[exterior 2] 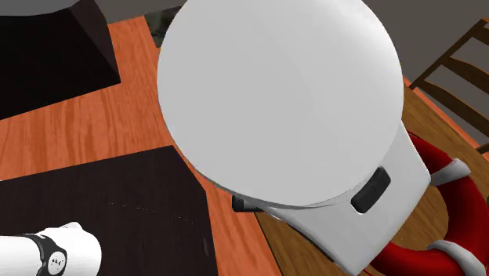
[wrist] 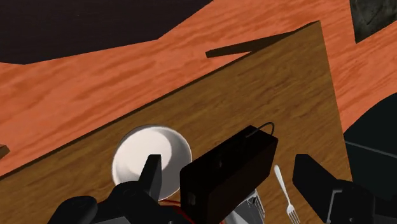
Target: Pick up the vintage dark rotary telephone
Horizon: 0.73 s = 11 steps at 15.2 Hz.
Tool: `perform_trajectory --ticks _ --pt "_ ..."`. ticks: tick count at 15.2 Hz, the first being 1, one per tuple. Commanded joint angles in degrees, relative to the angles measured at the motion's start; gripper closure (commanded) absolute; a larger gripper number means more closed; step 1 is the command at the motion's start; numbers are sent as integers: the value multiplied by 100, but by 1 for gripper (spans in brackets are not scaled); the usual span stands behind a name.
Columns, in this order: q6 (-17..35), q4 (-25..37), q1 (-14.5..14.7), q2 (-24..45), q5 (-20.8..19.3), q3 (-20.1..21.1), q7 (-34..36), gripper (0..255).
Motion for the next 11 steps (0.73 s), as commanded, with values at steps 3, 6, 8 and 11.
perform_trajectory --ticks 3,6,8,11 --pt "618 29 150 820 674 -34 -109 0" --pt "964 191 254 1491 1244 -59 -284 0" --pt "1147 342 308 1951 1655 -56 -428 0" --pt "1352 631 355 2648 2291 -13 -661 0"
